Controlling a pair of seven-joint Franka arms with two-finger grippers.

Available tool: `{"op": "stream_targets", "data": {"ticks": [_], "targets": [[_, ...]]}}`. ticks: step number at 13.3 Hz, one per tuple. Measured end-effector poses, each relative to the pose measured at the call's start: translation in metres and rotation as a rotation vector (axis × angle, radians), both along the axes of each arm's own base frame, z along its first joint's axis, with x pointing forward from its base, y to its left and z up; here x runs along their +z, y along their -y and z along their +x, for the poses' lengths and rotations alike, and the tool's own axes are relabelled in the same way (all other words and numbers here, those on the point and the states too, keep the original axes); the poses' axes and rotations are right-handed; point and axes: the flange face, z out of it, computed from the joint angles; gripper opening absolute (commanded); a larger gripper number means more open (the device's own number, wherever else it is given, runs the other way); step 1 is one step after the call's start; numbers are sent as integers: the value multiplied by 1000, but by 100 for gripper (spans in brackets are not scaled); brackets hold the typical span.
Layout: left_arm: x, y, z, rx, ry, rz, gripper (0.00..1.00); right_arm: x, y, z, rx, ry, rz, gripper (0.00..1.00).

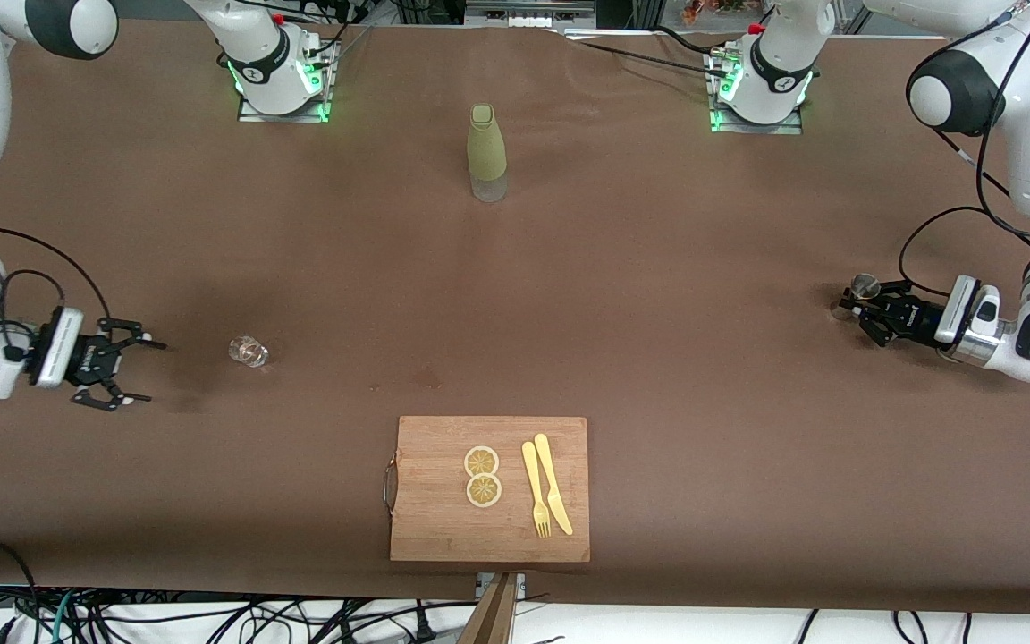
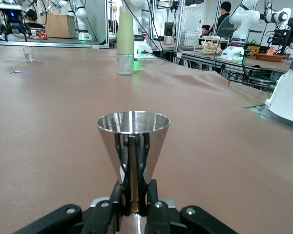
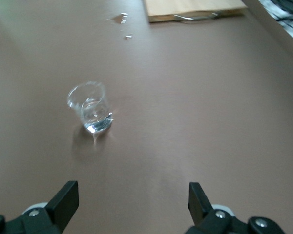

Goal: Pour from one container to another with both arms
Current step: 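Open both grippers and withdraw them from the beaker and jigger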

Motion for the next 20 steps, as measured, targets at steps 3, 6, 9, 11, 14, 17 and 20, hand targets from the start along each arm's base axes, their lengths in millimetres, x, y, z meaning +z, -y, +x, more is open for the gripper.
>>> {"op": "stream_targets", "data": {"ticks": [3,6,9,11,14,17,20], "targets": [[-3,-6,0,9,14,9,100,89,-21,17,-182,-151,-131,100],[-4,-8,-1,12,18,14,100,172,-73,21,-388,-281,-304,100],[0,-12,4,14,44,34,100,240,-136,6,-615,-420,-457,100],[19,-18,21,14,113,78,100,272,-178,-8,-786,-505,-532,100],[96,-26,66,25,300,209,100,301,-219,-34,-1041,-660,-598,100],[206,-36,91,81,469,341,100,322,-240,-60,-1179,-735,-686,100],[325,-31,93,117,589,489,100,344,-241,-73,-1197,-718,-687,100]]}}
